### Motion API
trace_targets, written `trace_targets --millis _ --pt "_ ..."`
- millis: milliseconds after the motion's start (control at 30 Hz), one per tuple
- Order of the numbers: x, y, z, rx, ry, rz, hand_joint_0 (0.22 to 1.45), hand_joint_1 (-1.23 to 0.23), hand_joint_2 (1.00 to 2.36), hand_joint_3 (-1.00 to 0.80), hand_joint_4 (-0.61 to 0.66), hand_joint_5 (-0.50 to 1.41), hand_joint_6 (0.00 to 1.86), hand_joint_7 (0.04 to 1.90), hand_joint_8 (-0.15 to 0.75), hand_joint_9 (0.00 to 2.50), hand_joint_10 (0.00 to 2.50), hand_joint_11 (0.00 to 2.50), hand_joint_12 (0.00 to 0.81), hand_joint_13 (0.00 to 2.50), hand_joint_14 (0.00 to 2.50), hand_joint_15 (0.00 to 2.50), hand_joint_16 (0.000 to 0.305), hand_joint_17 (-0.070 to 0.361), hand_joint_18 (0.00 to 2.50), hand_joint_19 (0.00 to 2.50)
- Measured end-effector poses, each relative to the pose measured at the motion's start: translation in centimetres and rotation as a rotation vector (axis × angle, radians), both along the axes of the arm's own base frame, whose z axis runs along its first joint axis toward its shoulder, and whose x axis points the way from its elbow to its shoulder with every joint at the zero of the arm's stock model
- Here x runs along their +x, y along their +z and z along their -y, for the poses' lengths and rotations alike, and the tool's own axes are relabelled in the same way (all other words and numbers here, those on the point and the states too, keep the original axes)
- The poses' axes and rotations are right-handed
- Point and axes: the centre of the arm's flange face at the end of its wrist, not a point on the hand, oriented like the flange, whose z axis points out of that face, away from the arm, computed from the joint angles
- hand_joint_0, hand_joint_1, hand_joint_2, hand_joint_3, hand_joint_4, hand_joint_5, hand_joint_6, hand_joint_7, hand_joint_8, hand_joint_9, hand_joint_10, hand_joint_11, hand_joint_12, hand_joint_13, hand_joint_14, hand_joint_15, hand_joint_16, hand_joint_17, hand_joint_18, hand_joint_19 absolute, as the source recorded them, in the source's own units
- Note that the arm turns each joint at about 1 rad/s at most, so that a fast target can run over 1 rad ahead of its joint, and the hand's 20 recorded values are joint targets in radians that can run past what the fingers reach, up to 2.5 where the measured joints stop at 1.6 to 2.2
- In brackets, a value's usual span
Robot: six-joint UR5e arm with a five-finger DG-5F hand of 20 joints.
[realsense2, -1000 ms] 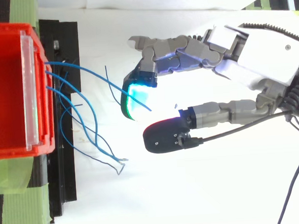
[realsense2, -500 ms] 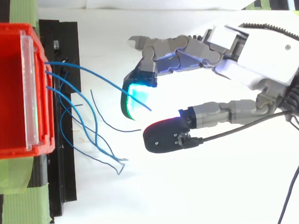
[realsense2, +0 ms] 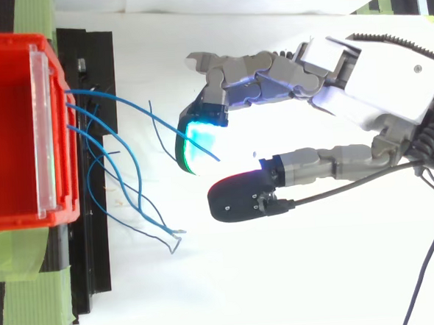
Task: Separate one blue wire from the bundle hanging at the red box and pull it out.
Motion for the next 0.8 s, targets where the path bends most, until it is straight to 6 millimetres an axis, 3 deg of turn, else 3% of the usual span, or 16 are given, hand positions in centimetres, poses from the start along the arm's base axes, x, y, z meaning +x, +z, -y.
trace_targets --millis 800 --pt "0.00 0.00 0.02 0.000 0.000 0.000 0.65 -0.88 1.02 -0.20 0.08 -0.16 0.74 1.19 0.262 0.58 0.01 0.47 0.374 0.10 0.00 0.10 0.060 0.135 0.15 0.13"
